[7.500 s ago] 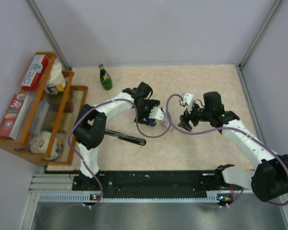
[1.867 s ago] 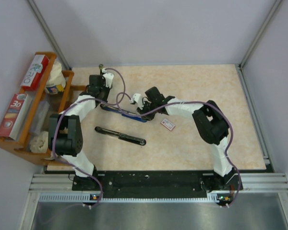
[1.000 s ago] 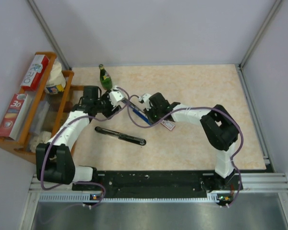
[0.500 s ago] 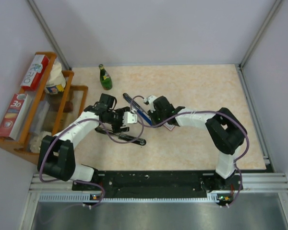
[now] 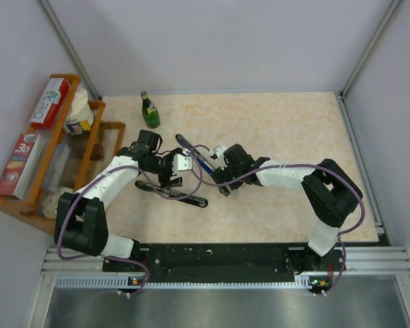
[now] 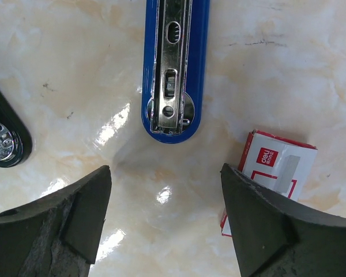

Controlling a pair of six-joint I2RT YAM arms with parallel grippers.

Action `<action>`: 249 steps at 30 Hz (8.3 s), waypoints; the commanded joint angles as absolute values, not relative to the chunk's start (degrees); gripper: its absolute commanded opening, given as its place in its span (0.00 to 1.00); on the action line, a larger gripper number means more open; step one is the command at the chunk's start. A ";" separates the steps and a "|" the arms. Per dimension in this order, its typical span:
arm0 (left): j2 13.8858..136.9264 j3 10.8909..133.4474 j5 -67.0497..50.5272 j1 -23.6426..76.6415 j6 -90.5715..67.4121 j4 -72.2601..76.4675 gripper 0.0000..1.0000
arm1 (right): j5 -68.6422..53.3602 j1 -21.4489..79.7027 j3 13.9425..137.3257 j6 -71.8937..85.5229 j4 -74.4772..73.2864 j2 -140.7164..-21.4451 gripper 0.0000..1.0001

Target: Load the staples into the stapler

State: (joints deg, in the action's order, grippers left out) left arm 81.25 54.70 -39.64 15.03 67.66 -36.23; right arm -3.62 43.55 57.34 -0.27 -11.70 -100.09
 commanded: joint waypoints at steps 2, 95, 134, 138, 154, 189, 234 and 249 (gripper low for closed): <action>78.93 56.69 -44.30 14.50 69.60 -39.81 0.77 | -2.37 44.12 56.51 -2.28 -13.71 -98.00 0.76; 83.16 49.48 -17.04 28.57 94.49 -33.22 0.75 | -13.20 28.47 52.91 -5.97 -12.92 -88.42 0.64; 59.06 44.56 -30.06 15.73 36.30 -18.90 0.89 | -1.32 34.80 58.88 -6.15 -15.99 -98.00 0.48; 59.24 44.38 -30.23 15.73 35.95 -18.81 0.89 | -0.88 35.33 59.15 -6.77 -16.17 -98.35 0.43; 60.73 43.42 -30.85 15.73 34.45 -17.93 0.89 | 1.32 37.53 59.77 -8.44 -16.08 -99.14 0.55; 88.30 71.78 -48.23 15.64 4.69 -11.95 0.84 | -7.38 33.22 52.04 -18.71 -16.79 -74.02 0.40; 106.70 81.30 -54.58 27.86 -9.32 -9.67 0.78 | -14.85 32.96 42.10 -24.52 -10.90 -59.94 0.39; 106.87 81.30 -56.25 29.62 -9.32 -9.58 0.79 | -13.54 34.01 42.01 -24.70 -10.55 -61.35 0.40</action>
State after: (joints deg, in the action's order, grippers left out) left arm 107.15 79.11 -54.37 29.23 -9.13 -11.97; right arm -13.80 33.36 42.06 -24.43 -12.69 -61.39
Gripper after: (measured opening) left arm 0.786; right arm 0.404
